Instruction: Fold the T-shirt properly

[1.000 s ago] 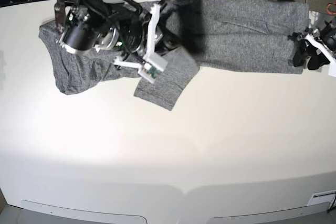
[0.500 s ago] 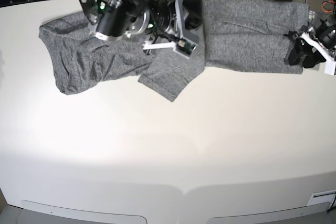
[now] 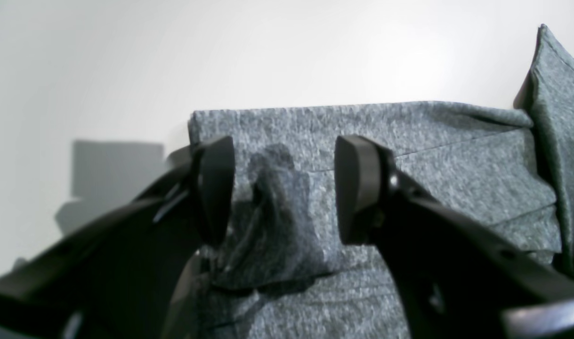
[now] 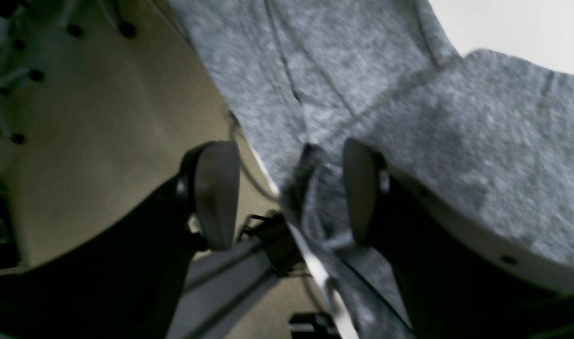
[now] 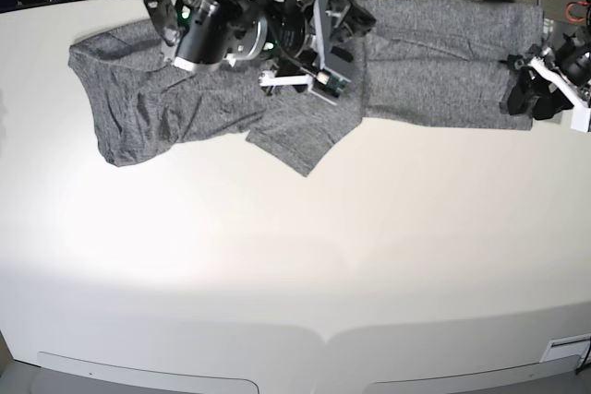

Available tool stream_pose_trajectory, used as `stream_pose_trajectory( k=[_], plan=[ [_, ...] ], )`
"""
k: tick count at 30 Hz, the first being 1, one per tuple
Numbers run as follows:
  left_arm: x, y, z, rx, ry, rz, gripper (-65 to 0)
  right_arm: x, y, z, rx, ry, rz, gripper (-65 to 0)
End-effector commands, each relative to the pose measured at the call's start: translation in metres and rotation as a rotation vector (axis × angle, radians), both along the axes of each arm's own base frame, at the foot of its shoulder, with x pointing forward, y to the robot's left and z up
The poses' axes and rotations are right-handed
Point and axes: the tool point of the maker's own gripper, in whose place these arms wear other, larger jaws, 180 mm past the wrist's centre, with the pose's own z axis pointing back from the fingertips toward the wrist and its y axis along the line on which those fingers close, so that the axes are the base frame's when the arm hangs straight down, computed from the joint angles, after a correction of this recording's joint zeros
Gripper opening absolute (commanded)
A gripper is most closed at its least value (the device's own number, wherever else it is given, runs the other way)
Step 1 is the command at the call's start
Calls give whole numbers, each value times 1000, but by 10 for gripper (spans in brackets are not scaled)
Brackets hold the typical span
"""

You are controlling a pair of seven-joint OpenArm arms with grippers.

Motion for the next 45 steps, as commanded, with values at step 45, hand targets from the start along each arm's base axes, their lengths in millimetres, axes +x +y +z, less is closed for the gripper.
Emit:
stream_pose_trajectory(
  k=[45],
  plan=[
    [55, -331, 36, 73, -262, -418, -330, 87, -339, -75, -421, 133, -886, -299]
  ],
)
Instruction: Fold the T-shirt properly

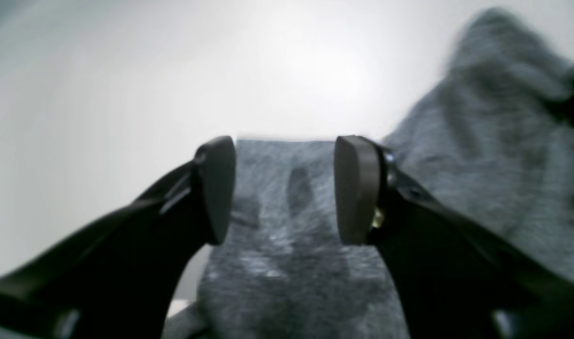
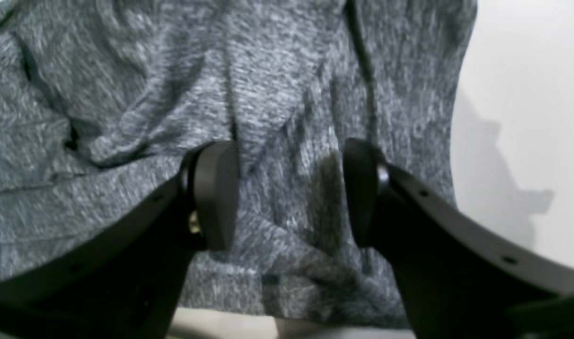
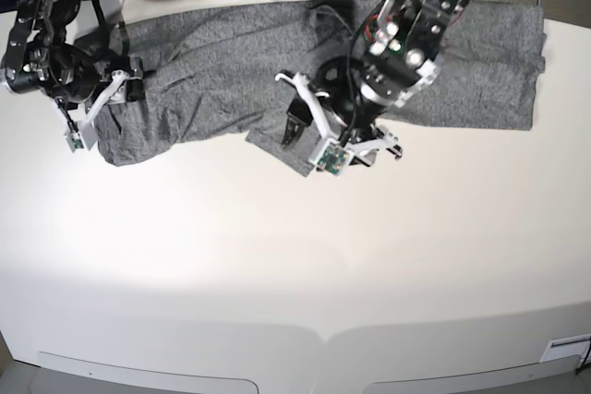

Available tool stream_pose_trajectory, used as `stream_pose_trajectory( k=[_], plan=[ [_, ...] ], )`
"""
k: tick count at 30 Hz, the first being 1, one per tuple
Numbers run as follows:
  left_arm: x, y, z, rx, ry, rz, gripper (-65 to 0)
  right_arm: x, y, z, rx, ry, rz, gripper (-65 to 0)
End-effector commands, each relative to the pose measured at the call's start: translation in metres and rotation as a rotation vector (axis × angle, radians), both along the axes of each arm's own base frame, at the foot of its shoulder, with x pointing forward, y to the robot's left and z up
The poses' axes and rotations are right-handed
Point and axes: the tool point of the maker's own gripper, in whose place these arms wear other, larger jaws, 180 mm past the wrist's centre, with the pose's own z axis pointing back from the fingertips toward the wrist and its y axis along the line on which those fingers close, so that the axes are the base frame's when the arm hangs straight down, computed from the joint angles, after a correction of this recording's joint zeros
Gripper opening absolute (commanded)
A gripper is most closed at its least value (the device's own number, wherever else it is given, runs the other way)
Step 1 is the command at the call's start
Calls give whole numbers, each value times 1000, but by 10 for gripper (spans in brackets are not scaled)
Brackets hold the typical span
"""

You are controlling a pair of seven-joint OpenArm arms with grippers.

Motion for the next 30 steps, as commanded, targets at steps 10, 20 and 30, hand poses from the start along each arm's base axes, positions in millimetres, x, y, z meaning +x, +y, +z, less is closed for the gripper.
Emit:
stream_pose_trajectory(
  k=[10, 20, 30],
  plan=[
    [28, -35, -36, -4, 101, -16, -330, 9, -6, 11, -17, -40, 10, -299],
    [22, -25, -70, 94, 162, -27, -385, 9, -6, 11, -17, -39, 10, -299],
    [21, -25, -71, 94, 178, -26, -650, 10, -5, 12, -16, -46, 9, -299]
  ],
)
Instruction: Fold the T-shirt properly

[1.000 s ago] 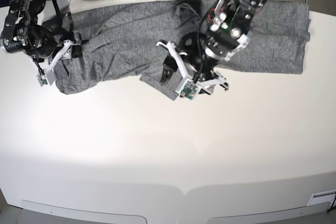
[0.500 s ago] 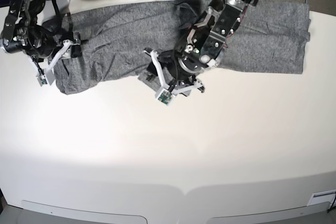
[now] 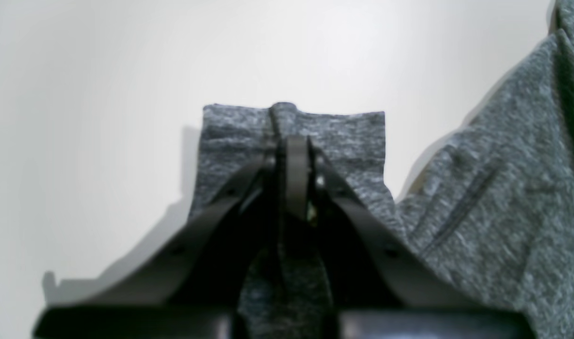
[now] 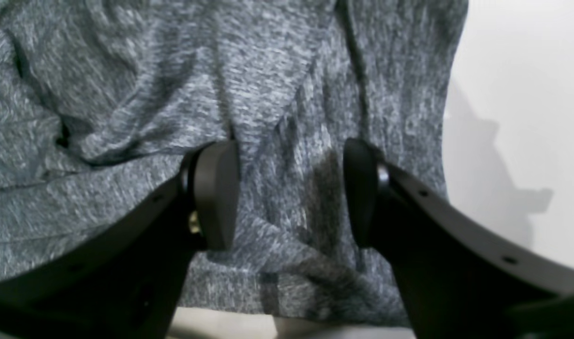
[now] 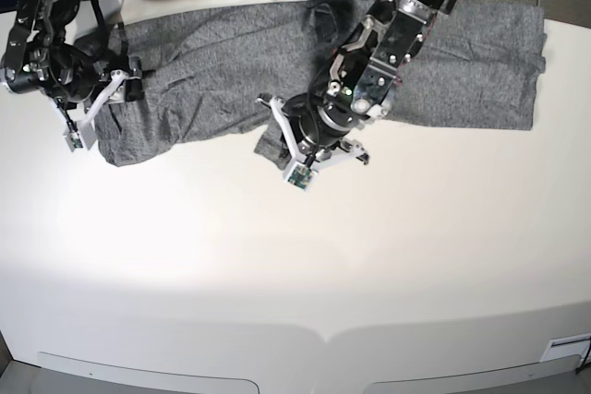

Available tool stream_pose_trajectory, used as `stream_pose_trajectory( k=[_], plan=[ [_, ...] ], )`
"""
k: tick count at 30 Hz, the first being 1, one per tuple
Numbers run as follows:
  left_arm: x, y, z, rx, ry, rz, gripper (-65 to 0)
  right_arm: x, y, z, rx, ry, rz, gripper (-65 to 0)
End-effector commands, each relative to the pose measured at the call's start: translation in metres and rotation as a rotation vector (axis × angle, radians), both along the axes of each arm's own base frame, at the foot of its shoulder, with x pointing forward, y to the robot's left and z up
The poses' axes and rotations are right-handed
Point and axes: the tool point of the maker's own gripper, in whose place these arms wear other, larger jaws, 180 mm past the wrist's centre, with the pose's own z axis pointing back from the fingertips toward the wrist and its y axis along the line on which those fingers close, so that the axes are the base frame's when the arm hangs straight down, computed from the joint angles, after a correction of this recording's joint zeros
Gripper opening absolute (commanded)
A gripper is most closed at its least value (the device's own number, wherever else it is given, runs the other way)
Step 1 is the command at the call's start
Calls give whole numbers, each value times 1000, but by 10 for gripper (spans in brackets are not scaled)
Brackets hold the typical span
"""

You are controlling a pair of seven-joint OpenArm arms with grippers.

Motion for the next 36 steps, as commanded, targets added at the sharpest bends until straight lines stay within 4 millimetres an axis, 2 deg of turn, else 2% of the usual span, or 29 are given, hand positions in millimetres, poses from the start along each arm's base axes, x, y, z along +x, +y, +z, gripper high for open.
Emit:
stream_pose_trajectory(
  k=[1, 3, 7, 10, 14, 21, 24, 29, 36],
  plan=[
    [-1, -3, 4, -9, 22, -3, -650, 11, -5, 12, -16, -49, 9, -299],
    [-2, -9, 14, -58, 55, 3, -650, 13, -5, 13, -13, -62, 8, -299],
    [-7, -13, 46, -127, 60, -5, -650, 15, -4, 14, -9, -78, 6, -299],
    [-18, -4, 63, -148, 18, -3, -650, 16, -4, 15, -9, -79, 6, -299],
    [-45, 16, 77, -148, -21, 0, -650, 18, -4, 16, -7, -90, 6, -299],
    [-77, 79, 91, -64, -74, 102, -650, 19, -4, 17, -5, -99, 4, -299],
    [-86, 109, 88, 45, -105, 134, -650, 20, -4, 17, -5, -100, 4, -299],
    [-93, 168, 72, 238, -122, 229, -650, 19, -4, 17, -5, -99, 4, -299],
    [-91, 236, 75, 342, -156, 384, -650, 20, -4, 17, -4, -101, 4, -299]
  ],
)
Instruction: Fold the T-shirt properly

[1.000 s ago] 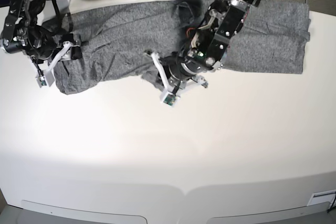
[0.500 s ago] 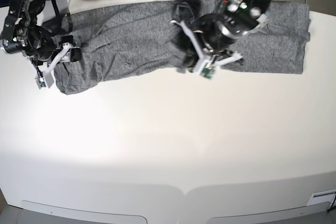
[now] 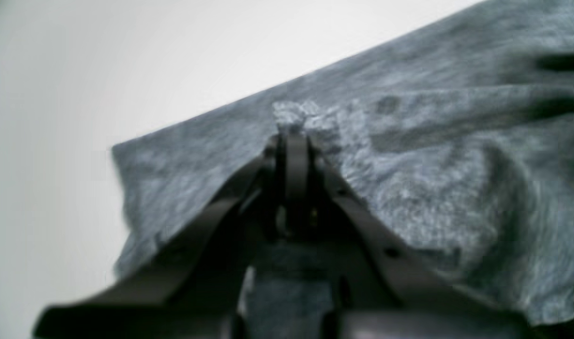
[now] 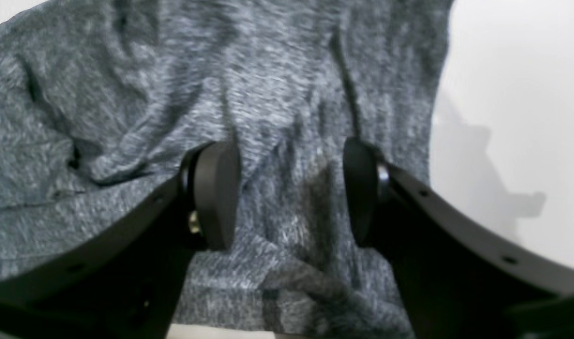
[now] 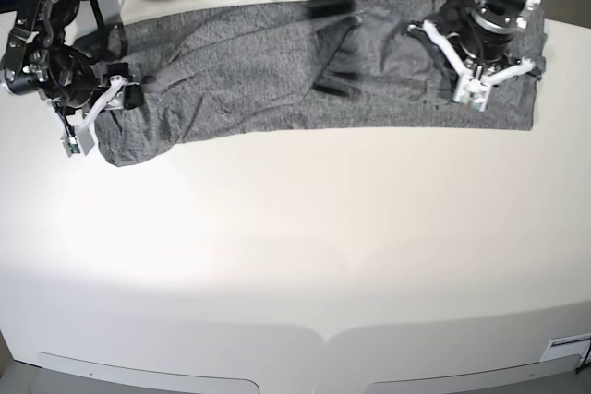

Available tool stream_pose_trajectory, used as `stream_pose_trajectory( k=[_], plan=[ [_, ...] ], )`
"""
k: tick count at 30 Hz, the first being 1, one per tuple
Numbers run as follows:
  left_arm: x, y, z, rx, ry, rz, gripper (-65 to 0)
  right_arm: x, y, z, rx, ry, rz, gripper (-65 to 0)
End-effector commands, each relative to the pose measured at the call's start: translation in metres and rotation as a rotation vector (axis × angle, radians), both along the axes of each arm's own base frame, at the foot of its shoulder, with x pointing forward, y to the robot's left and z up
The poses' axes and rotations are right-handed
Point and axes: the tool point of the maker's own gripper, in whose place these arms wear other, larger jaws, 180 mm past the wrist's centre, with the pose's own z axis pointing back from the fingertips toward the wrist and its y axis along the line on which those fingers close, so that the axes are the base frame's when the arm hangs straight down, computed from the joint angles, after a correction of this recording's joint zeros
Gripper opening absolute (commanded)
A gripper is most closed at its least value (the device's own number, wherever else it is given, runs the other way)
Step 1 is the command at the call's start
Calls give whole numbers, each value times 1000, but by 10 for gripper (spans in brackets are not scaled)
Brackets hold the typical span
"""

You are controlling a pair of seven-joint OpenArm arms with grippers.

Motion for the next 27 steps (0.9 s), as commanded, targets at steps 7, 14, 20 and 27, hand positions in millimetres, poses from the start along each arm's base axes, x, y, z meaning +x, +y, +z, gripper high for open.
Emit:
stream_pose_trajectory(
  k=[7, 14, 20, 27],
  plan=[
    [5, 36, 14, 63, -55, 67, -650, 10, -4, 12, -10, -48, 9, -299],
    [1, 48, 15, 155, -55, 62, -650, 10, -4, 12, -10, -48, 9, -299],
    [-1, 52, 12, 174, -30, 63, -650, 10, -4, 12, -10, -48, 9, -299],
    [3, 72, 23, 281, -84, 123, -359, 10, -4, 12, -11, -47, 9, -299]
  ],
)
